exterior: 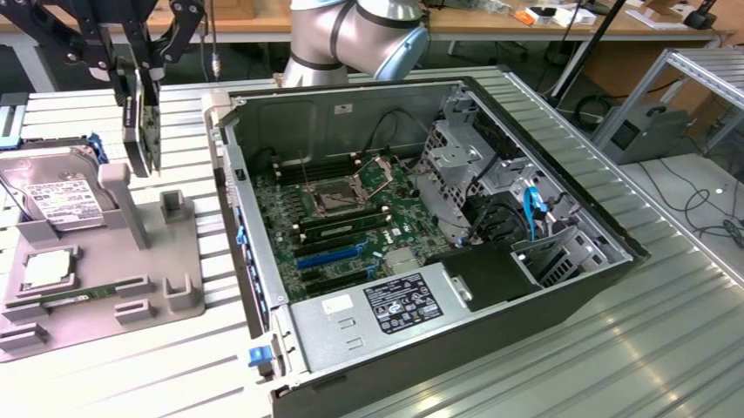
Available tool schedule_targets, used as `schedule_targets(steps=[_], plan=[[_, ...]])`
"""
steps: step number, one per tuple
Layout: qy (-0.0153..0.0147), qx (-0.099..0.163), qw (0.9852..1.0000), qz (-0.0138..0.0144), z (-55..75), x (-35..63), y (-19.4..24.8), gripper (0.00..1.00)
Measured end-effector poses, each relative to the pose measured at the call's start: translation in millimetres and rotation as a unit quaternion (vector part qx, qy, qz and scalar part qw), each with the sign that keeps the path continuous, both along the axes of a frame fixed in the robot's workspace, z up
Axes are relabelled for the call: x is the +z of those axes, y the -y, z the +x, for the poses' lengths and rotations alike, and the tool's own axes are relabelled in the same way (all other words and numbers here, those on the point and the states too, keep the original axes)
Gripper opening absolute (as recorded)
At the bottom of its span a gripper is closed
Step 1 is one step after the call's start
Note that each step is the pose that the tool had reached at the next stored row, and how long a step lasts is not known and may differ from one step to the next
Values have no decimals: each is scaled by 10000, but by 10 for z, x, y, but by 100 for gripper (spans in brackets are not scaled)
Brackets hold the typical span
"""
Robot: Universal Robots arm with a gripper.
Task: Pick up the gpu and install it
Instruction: 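Pick up the gpu and move the gpu toward the slot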
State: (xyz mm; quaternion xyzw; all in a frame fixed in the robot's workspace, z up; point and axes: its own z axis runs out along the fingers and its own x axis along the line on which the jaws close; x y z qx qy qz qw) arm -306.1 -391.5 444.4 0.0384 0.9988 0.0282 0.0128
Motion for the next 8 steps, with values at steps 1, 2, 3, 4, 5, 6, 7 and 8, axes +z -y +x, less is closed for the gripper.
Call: schedule_targets(steps=[1, 2, 3, 4, 5, 6, 7, 8], plan=[[0, 0, 10000, 0, 18, 0, 0, 27], [0, 0, 10000, 0, 30, 0, 0, 27], [0, 0, 10000, 0, 37, 0, 0, 27], [0, 0, 10000, 0, 46, 0, 0, 27], [0, 0, 10000, 0, 62, 0, 0, 27], [0, 0, 10000, 0, 76, 0, 0, 27], [0, 0, 10000, -1, 90, 0, 0, 27], [0, 0, 10000, -1, 108, 0, 0, 27]])
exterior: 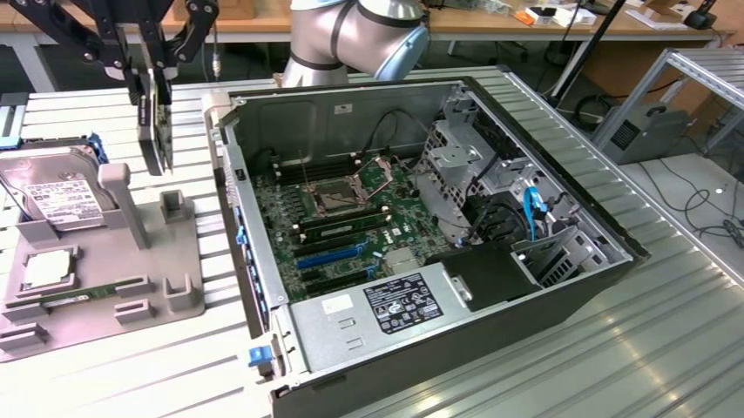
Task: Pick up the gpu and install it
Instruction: 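Pick up the gpu and move the gpu toward the slot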
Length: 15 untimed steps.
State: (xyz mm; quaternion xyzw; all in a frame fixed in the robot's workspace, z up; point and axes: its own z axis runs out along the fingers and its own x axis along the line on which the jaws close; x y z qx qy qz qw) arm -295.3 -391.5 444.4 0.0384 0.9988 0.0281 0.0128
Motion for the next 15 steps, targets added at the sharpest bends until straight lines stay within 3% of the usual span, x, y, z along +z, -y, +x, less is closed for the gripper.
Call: schedule_targets(steps=[15], plan=[[0, 0, 10000, -4, 181, 0, 0, 27]])
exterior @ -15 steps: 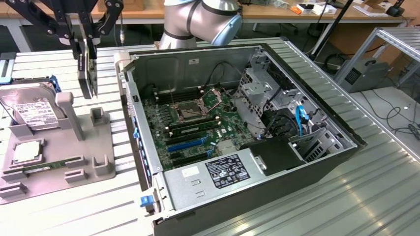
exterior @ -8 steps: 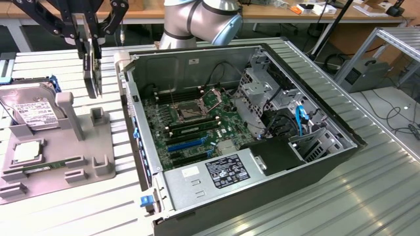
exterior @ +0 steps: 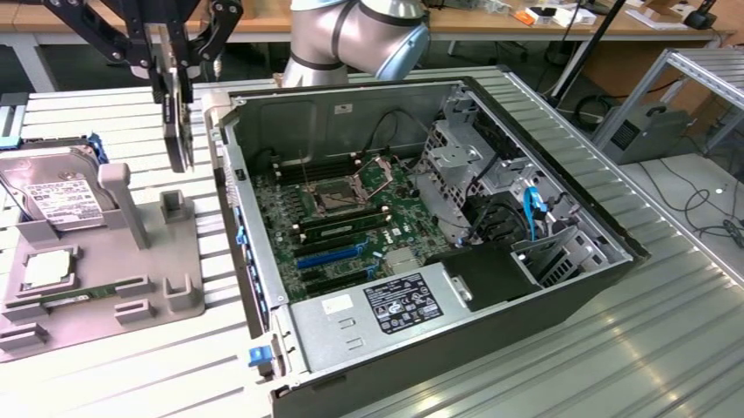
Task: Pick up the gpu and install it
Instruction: 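Pick up the gpu and move the gpu toward the slot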
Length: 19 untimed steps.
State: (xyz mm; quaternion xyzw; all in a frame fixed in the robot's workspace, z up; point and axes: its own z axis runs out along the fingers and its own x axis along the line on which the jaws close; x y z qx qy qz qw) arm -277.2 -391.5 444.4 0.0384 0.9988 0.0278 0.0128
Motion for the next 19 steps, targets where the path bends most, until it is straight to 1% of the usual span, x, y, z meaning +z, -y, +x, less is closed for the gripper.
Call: schedule_targets(steps=[19], plan=[[0, 0, 10000, -6, 233, 0, 0, 27]])
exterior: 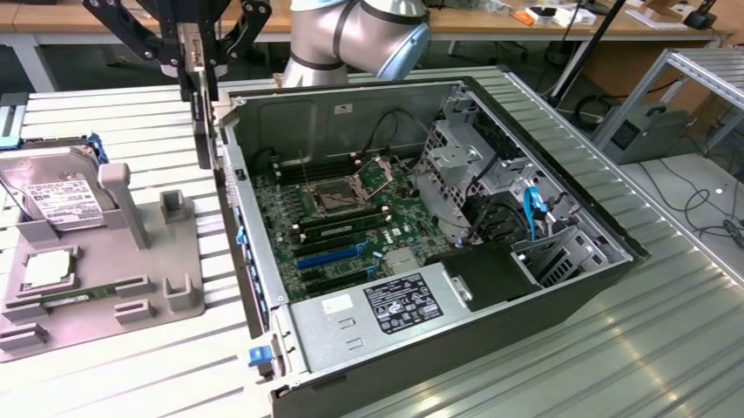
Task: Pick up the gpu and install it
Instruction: 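Pick up the gpu and move the gpu toward the slot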
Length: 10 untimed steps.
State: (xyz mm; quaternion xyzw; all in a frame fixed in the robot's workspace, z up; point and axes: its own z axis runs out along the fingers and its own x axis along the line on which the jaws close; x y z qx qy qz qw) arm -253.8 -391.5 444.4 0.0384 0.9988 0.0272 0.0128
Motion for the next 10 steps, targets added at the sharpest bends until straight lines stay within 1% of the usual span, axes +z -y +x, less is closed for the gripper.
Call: schedule_targets(steps=[5, 8, 10], plan=[[0, 0, 10000, -1, 41, 0, 0, 27], [0, 0, 10000, -2, 102, 0, 0, 27], [0, 0, 10000, -2, 120, 0, 0, 27]])
